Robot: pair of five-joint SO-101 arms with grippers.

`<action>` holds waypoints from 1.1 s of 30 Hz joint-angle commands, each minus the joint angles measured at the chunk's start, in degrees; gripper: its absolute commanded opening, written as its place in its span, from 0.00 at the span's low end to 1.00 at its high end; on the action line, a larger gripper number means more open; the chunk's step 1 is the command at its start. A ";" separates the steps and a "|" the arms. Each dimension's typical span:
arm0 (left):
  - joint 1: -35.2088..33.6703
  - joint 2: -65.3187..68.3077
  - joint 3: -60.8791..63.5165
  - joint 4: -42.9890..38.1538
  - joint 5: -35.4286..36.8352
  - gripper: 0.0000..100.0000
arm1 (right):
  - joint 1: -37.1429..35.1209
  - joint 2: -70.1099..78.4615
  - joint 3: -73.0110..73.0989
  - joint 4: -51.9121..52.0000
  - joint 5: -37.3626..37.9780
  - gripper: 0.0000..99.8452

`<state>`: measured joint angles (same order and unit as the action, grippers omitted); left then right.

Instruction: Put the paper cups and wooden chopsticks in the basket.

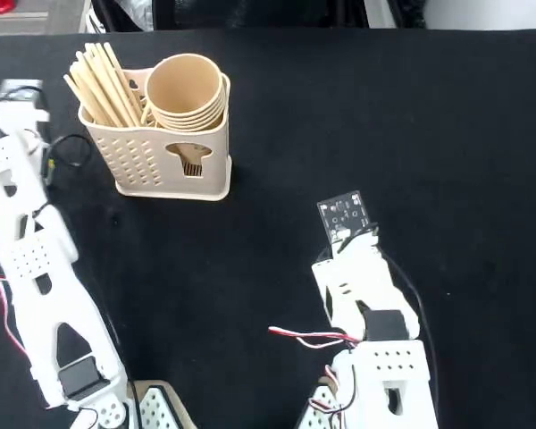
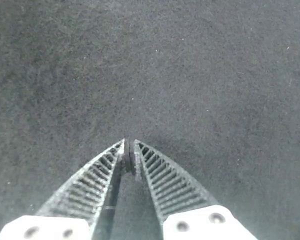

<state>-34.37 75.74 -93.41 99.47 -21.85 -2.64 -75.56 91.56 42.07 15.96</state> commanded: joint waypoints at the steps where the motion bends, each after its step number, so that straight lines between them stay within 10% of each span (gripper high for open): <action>1: -0.66 -10.20 -2.33 -0.35 8.00 0.03 | 0.26 -0.75 -1.45 -0.44 0.44 0.01; 33: 4.18 -64.18 -2.07 1.41 33.58 0.03 | 0.26 -0.75 -1.45 -0.44 0.44 0.01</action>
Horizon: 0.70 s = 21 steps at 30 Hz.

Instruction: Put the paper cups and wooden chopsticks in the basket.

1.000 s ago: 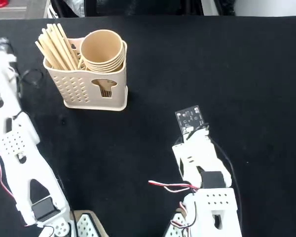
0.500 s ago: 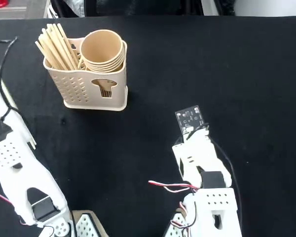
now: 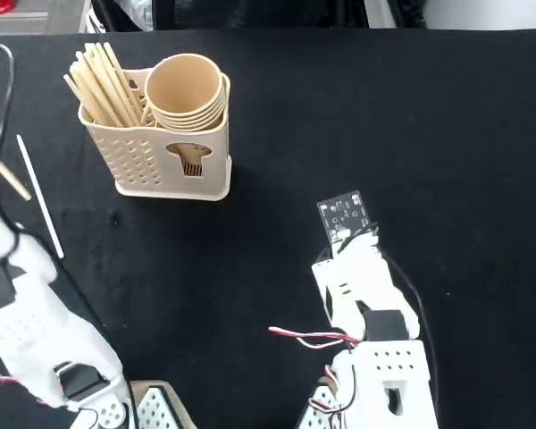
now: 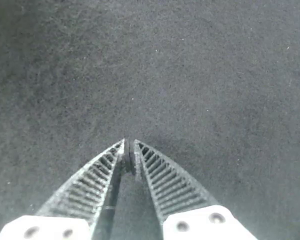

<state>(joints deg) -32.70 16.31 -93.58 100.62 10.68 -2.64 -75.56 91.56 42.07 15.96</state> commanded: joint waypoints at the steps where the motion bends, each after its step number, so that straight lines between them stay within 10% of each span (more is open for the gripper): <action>1: 3.91 -5.54 -1.80 0.35 1.05 0.03 | 0.26 -0.75 -1.45 -0.44 0.44 0.01; 21: 15.52 -16.88 39.08 -6.77 -1.85 0.03 | 0.26 -0.75 -1.63 -0.44 0.53 0.01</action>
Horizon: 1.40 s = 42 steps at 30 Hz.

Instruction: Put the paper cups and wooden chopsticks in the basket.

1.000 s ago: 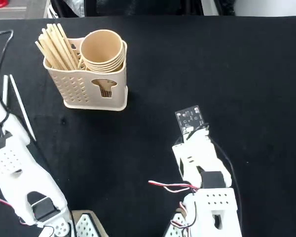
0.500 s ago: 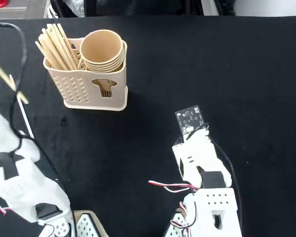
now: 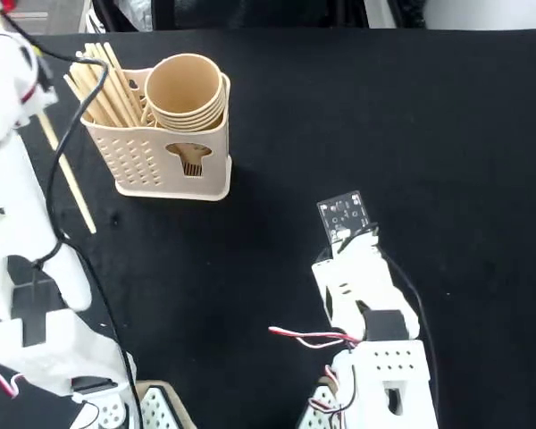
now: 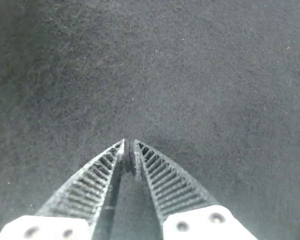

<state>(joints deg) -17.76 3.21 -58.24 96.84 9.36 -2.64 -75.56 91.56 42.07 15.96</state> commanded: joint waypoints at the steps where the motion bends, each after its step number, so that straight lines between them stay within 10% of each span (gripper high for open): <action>1: 0.57 -4.31 5.32 -3.96 -0.53 0.03 | 0.26 -0.75 -1.63 -0.44 0.53 0.01; 12: 0.66 -25.32 36.18 -17.93 -0.88 0.03 | 0.26 -0.75 -1.63 -0.53 0.53 0.01; 21: 0.75 -58.11 82.77 -66.37 -0.44 0.03 | 0.26 -0.75 -1.63 -0.53 0.53 0.01; 28: 7.52 -53.80 92.44 -105.85 -0.79 0.03 | 0.26 -0.75 -1.63 -0.53 0.53 0.01; 42: 9.80 -23.21 75.56 -104.09 -0.44 0.03 | 0.35 -0.75 -1.89 -0.53 0.53 0.01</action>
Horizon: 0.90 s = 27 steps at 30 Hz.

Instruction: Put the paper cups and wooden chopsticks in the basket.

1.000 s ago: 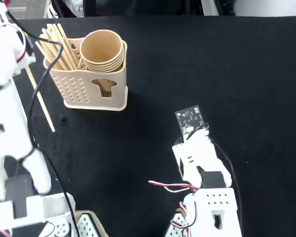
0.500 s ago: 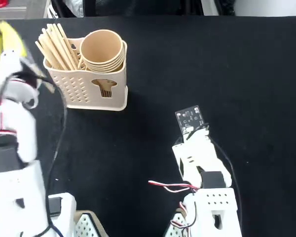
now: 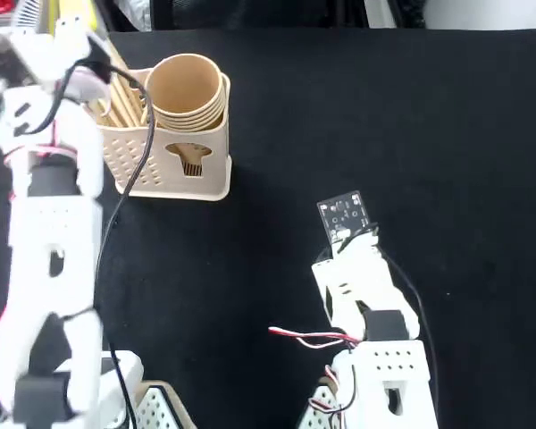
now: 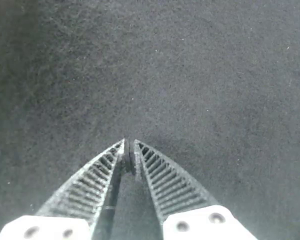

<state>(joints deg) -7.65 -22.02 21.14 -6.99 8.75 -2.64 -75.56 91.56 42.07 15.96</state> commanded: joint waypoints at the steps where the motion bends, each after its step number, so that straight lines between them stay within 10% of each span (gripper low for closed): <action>1: -0.75 2.55 -3.47 -0.26 0.18 0.03 | 0.35 -0.75 -1.89 -0.53 0.53 0.01; 9: -2.24 3.60 0.22 5.19 -0.26 0.09 | 0.35 -0.75 -1.89 -0.53 0.53 0.01; 12: -2.15 -0.79 0.40 16.53 0.18 0.24 | 0.35 -0.75 -1.89 -0.53 0.53 0.01; 27: -25.01 -7.82 -15.87 63.91 -4.75 0.24 | 0.26 -0.75 -1.71 -0.44 0.53 0.01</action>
<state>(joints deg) -26.81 -33.01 11.56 52.44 4.35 -2.64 -75.56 91.56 42.07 15.96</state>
